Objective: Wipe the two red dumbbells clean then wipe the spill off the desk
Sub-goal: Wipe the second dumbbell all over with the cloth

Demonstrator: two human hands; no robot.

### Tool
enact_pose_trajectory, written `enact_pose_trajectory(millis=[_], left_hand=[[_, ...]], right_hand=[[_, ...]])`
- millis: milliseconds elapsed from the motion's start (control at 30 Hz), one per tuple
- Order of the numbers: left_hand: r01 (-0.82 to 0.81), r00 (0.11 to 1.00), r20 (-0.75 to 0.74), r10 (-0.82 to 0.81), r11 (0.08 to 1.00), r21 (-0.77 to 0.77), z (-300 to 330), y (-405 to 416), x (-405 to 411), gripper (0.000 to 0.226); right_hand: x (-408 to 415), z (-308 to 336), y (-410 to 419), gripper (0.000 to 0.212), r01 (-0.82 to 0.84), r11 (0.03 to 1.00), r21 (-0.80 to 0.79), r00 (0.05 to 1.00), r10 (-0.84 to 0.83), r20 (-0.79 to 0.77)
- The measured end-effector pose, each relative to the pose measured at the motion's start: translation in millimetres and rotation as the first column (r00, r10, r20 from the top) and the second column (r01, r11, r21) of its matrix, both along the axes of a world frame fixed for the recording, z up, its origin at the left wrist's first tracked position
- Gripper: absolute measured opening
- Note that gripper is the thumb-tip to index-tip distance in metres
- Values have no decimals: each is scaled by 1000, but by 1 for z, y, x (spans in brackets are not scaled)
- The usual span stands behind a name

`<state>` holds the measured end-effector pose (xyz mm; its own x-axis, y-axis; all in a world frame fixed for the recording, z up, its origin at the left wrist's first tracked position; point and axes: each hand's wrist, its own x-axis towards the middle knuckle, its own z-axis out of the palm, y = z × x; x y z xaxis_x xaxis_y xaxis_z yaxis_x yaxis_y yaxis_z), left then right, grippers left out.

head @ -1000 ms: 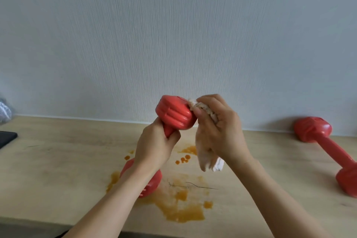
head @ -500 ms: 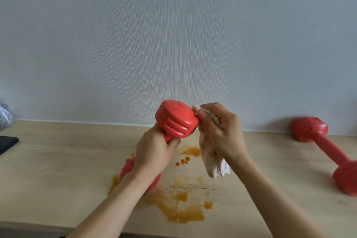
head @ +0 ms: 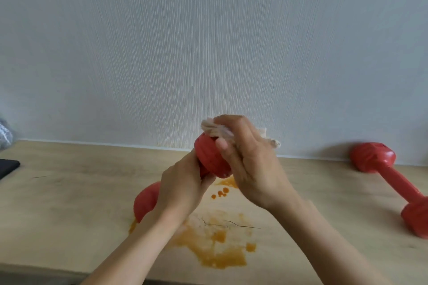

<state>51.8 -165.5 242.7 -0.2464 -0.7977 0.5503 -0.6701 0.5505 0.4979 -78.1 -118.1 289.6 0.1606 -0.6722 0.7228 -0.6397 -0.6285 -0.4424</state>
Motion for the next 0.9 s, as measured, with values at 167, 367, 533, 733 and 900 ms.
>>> enact_pose_trajectory(millis=[167,367,533,733,900], left_hand=[[101,994,53,-95,988,-117,-3,3,1,29],[82,996,-21,-83,996,-37,3,6,-2,24],[96,995,-21,-98,991,-88,2,8,-5,28],[129,986,-93,-141,983,-131,-6,4,-8,36],[146,927,-366,-87,980,137,-1,-12,-10,32]], right_hand=[[-14,-7,-12,19,-13,977,211,951,-53,304],[-4,5,-11,29,40,999,34,973,-46,227],[-11,7,-13,23,-20,996,89,968,-3,251],[-32,-5,-27,28,-3,946,324,917,-127,378],[-37,-6,-25,24,38,927,374,833,-236,501]])
